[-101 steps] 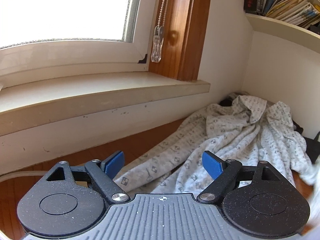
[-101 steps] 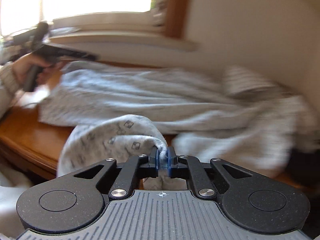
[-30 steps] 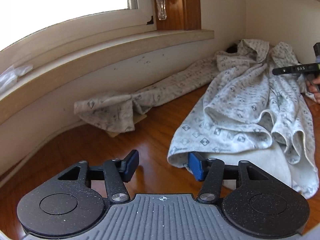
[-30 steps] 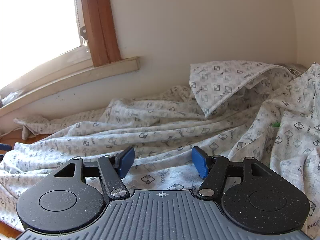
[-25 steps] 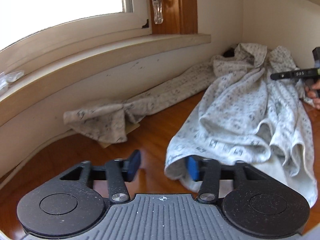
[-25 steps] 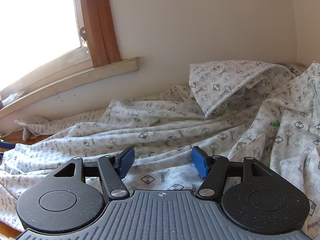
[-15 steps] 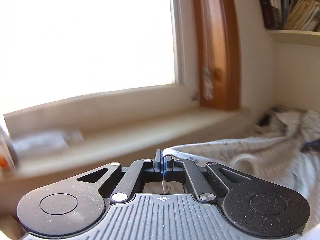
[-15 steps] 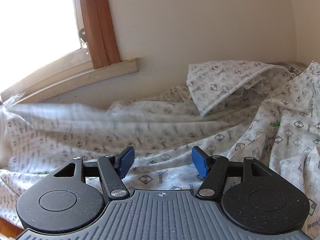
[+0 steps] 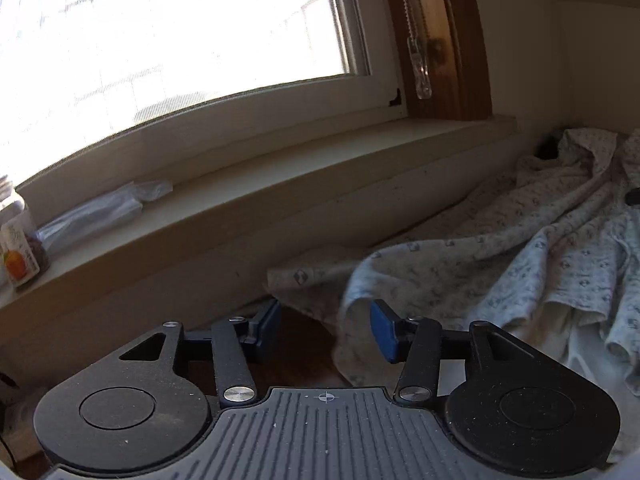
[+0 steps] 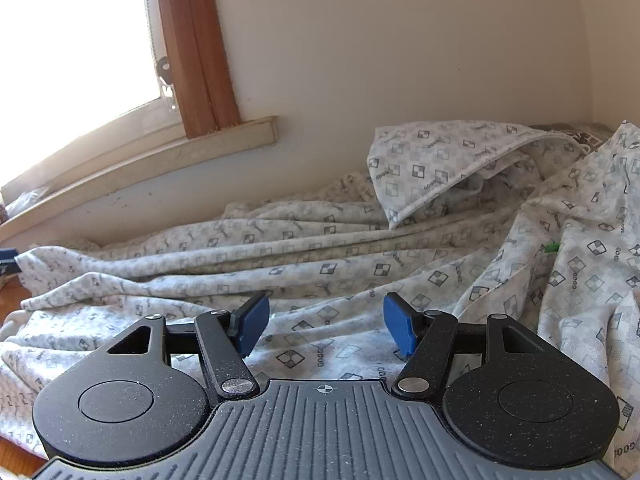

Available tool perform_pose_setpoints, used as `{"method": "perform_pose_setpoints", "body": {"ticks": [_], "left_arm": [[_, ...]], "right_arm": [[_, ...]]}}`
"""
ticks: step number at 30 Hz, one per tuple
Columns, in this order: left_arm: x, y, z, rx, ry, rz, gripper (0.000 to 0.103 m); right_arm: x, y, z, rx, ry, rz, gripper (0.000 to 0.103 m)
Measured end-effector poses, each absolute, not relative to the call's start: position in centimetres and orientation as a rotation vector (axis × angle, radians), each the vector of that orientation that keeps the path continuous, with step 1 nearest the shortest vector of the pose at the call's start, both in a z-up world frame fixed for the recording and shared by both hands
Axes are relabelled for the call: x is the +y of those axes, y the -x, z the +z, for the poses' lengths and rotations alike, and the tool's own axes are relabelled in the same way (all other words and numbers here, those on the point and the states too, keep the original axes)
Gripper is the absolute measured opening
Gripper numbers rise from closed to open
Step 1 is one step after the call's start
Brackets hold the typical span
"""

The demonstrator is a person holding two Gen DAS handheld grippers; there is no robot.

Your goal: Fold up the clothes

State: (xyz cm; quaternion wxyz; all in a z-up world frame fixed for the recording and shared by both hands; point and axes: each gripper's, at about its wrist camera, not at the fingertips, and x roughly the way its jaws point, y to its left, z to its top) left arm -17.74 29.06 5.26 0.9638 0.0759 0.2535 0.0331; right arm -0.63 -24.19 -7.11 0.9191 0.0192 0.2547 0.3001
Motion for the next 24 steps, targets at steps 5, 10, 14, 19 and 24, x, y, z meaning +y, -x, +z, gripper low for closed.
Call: {"method": "perform_pose_setpoints", "body": {"ticks": [5,10,14,19,24], "left_arm": [[26.6,21.5,5.2,0.534,-0.088,-0.059,0.050],[22.3,25.0,5.1,0.555,-0.005,-0.205,0.011],[18.5,27.0,4.7,0.567,0.012,-0.282,0.012],[17.1,27.6,4.2,0.591,0.073,-0.343,0.024],[15.8,26.9,3.7,0.614,0.073,-0.378,0.041]], "right_arm": [[-23.2,1.1,-6.9,0.508,0.035,0.605,0.074],[-23.1,0.8,-7.2,0.526,0.021,0.610,0.074],[-23.7,0.6,-7.3,0.532,-0.020,0.609,0.074],[-23.3,0.7,-7.3,0.535,0.005,0.603,0.074],[-23.3,0.7,-7.2,0.536,-0.004,0.606,0.074]]}}
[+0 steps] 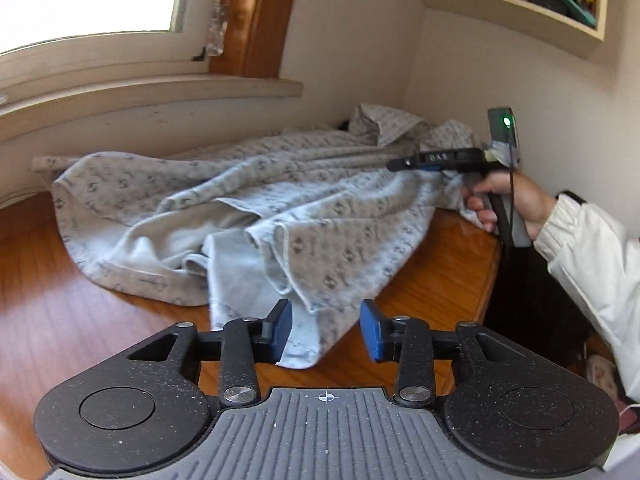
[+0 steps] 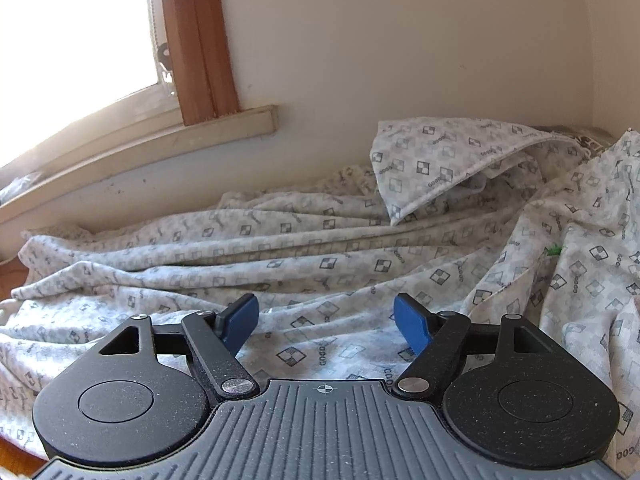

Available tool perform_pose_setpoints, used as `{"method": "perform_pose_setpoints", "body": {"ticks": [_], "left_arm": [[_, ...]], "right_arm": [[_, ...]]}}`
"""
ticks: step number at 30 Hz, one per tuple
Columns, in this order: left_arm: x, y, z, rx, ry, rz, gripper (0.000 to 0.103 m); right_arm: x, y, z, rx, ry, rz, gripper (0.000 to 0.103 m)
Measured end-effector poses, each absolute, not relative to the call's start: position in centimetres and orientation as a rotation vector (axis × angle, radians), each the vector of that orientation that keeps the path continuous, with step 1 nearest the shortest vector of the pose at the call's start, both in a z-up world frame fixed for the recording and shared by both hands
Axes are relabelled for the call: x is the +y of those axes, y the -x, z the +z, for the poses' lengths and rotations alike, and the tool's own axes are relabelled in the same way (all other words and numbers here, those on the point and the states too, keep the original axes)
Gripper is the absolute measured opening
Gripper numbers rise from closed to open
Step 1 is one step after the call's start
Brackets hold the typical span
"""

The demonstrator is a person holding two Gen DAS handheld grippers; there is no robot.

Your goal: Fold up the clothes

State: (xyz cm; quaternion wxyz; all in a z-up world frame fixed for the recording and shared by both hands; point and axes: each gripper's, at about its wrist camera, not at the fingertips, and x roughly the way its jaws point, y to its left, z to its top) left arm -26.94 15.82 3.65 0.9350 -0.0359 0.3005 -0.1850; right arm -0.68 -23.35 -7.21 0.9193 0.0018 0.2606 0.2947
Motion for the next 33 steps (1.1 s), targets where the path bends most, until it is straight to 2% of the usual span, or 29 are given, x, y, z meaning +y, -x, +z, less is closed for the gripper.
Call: {"method": "perform_pose_setpoints", "body": {"ticks": [2,4,5,6,17,24,28,30,33], "left_arm": [[15.0,26.3,3.4,0.625,0.060,-0.387,0.041],[14.4,25.8,3.3,0.631,0.052,-0.399,0.026],[14.2,25.7,3.3,0.626,0.053,-0.409,0.006],[14.1,25.6,3.4,0.623,0.063,-0.422,0.003],[13.3,31.7,10.3,0.469,0.177,-0.599,0.003],[13.6,30.8,8.2,0.582,0.189,-0.590,0.004],[15.0,30.6,8.0,0.574,0.175,-0.538,0.004],[15.8,30.3,7.9,0.567,0.149,-0.493,0.011],[17.2,29.4,7.3,0.583,0.133,-0.424,0.011]], "right_arm": [[-23.4,0.7,-7.2,0.536,-0.005,0.607,0.074],[-23.4,0.7,-7.2,0.537,-0.008,0.608,0.074],[-23.4,0.7,-7.2,0.538,-0.012,0.610,0.074],[-23.5,0.6,-7.2,0.538,-0.016,0.611,0.074],[-24.1,0.3,-7.1,0.546,-0.071,0.621,0.074],[-24.3,0.0,-7.1,0.549,-0.080,0.623,0.074],[-24.4,0.0,-7.1,0.547,-0.079,0.623,0.074],[-24.4,0.0,-7.1,0.546,-0.079,0.622,0.074],[-24.3,0.0,-7.1,0.545,-0.079,0.621,0.074]]}}
